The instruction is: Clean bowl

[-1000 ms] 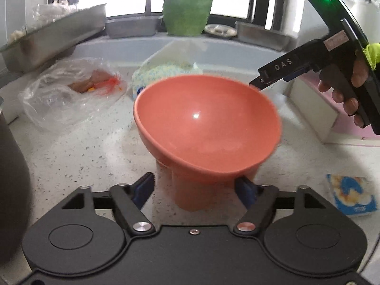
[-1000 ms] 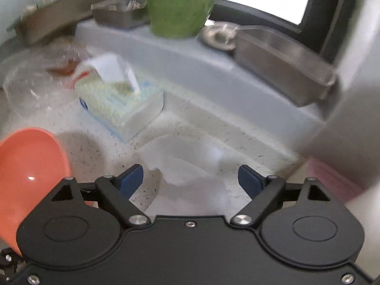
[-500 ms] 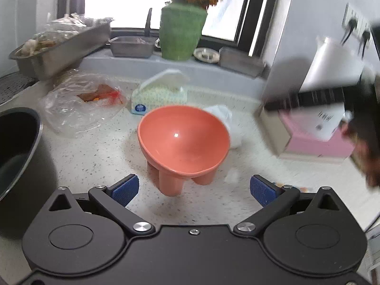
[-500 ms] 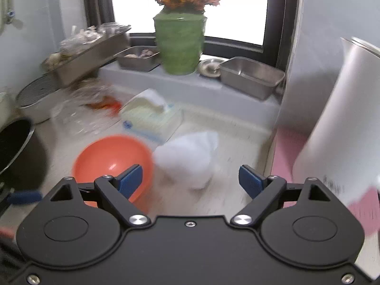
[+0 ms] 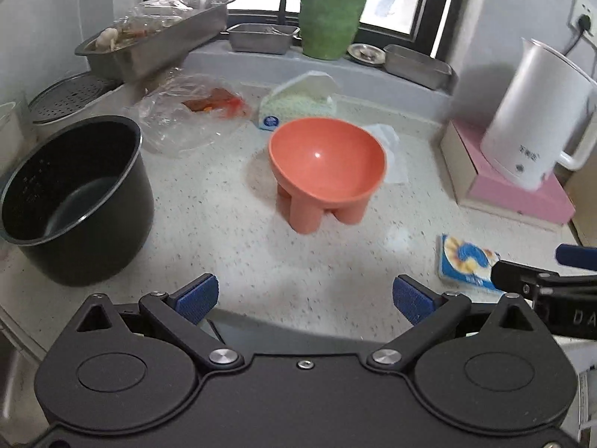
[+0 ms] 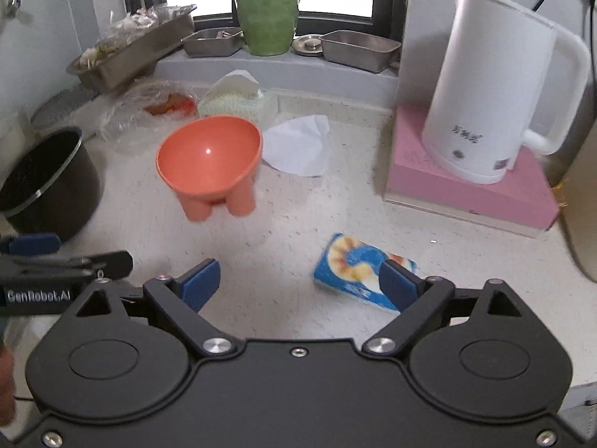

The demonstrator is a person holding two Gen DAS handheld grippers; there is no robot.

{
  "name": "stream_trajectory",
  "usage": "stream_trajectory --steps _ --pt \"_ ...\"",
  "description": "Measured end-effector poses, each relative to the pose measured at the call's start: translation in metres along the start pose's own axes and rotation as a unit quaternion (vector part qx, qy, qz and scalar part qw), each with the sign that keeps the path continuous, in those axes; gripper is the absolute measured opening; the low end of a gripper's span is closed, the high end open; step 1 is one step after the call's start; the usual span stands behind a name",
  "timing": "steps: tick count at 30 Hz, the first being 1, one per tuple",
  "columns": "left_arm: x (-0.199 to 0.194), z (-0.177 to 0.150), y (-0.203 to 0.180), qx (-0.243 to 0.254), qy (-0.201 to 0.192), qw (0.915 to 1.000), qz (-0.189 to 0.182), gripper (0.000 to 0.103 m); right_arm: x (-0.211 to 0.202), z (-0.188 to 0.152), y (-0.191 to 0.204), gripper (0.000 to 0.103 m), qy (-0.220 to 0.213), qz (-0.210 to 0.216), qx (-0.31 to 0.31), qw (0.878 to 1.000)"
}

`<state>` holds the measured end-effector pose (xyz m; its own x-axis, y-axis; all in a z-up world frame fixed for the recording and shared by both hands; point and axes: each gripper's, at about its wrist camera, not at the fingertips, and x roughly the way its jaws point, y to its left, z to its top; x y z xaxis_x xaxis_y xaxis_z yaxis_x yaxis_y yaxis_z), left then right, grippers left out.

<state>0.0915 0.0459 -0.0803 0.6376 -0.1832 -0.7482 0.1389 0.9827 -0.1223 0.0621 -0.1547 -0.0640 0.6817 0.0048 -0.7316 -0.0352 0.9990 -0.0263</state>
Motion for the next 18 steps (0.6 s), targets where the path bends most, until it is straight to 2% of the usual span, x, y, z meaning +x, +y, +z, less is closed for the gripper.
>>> stream_trajectory --steps 10,18 --pt "-0.028 -0.001 -0.022 0.015 -0.013 0.9998 0.000 0.100 -0.026 0.004 -0.009 0.096 -0.030 0.014 -0.026 0.999" --pt "-0.047 -0.005 -0.046 0.019 -0.023 0.9992 0.026 0.100 -0.032 0.012 -0.034 0.096 -0.022 0.029 0.018 0.999"
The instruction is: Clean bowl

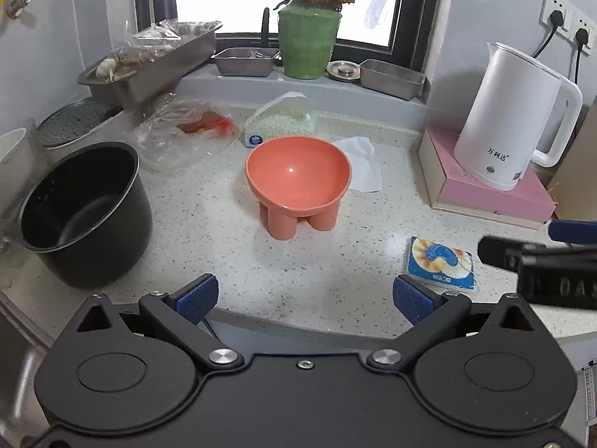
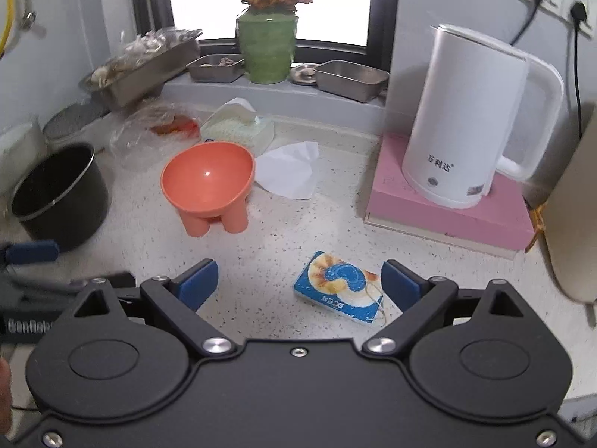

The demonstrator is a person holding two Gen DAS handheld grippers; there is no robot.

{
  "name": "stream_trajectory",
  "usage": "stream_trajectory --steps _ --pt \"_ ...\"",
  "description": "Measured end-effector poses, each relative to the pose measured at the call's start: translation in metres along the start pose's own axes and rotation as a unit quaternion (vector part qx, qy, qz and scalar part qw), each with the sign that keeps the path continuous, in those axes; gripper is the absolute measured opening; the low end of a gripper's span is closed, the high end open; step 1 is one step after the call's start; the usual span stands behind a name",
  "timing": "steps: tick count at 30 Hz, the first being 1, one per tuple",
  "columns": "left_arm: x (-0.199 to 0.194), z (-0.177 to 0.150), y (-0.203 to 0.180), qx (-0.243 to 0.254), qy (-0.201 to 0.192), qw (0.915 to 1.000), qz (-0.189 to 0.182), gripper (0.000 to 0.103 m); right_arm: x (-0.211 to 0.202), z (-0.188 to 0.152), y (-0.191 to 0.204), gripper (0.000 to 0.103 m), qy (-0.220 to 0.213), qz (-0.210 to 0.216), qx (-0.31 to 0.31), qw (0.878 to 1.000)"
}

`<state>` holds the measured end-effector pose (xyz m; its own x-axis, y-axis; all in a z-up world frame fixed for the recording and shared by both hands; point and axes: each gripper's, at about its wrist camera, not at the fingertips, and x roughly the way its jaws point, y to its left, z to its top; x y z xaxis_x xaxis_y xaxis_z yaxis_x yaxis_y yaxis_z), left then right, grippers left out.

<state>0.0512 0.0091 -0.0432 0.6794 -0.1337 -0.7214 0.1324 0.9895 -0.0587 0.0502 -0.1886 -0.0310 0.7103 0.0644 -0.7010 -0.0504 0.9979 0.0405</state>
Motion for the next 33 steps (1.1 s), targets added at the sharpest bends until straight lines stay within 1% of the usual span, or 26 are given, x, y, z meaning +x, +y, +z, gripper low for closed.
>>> stream_trajectory --steps 4,9,13,27,29,33 --pt "-0.005 0.001 -0.007 -0.005 0.004 0.9999 0.015 0.100 0.001 0.003 -0.006 0.096 0.002 0.008 -0.013 1.000" --pt "-0.009 0.004 -0.011 -0.005 0.006 0.9997 0.024 0.100 0.000 0.005 -0.012 0.097 -0.008 0.030 -0.031 0.999" --pt "-0.011 0.007 -0.011 -0.013 0.006 0.9996 0.022 0.100 0.001 0.007 -0.016 0.098 -0.007 0.042 -0.039 0.998" --pt "-0.013 0.010 -0.016 -0.009 0.003 0.9997 0.021 0.100 0.004 0.006 -0.021 0.098 0.012 0.066 -0.054 0.996" --pt "-0.014 0.009 -0.016 -0.008 0.001 0.9997 0.022 0.100 0.005 0.005 -0.020 0.098 0.015 0.068 -0.059 0.996" --pt "-0.017 0.007 -0.016 -0.010 0.000 0.9999 0.011 0.100 0.004 0.002 -0.015 0.098 0.018 0.064 -0.074 0.995"
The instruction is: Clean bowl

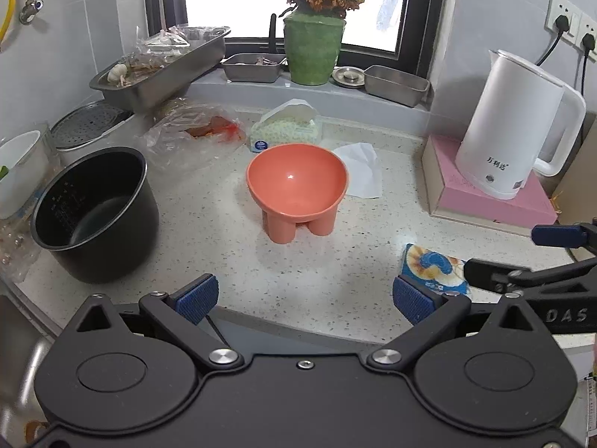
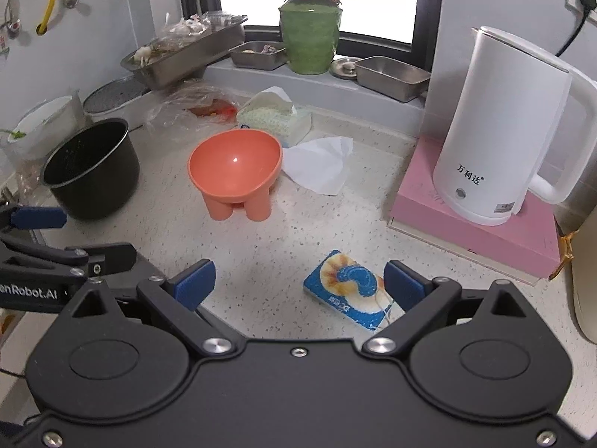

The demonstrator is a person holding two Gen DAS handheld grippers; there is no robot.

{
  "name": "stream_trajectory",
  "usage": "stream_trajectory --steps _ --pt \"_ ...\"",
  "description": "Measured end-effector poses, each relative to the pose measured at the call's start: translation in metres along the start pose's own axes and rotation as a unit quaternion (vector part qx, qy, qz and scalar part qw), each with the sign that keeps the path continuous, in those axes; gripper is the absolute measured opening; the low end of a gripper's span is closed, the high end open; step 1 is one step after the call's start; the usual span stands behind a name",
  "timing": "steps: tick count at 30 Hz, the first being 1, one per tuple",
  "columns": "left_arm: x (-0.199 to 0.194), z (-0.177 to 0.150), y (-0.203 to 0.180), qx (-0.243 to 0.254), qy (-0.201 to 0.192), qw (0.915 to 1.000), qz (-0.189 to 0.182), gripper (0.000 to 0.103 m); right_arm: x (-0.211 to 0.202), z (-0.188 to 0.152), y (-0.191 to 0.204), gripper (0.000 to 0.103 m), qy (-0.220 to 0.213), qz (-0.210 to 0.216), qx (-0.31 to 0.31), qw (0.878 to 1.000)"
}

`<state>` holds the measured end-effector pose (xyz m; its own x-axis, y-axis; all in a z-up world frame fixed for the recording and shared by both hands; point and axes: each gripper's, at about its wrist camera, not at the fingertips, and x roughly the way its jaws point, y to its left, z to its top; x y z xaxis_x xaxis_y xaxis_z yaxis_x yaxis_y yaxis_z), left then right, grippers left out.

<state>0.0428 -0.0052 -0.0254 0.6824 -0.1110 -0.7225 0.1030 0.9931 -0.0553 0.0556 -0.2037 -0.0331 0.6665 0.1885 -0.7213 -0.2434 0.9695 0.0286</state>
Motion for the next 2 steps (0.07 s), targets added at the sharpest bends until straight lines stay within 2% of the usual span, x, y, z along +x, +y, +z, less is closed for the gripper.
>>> stream_trajectory --steps 2 --pt "-0.0006 -0.0003 0.0003 -0.001 0.000 1.0000 -0.002 0.100 -0.0012 -0.0001 0.0018 0.098 -0.002 -0.002 -0.004 1.000"
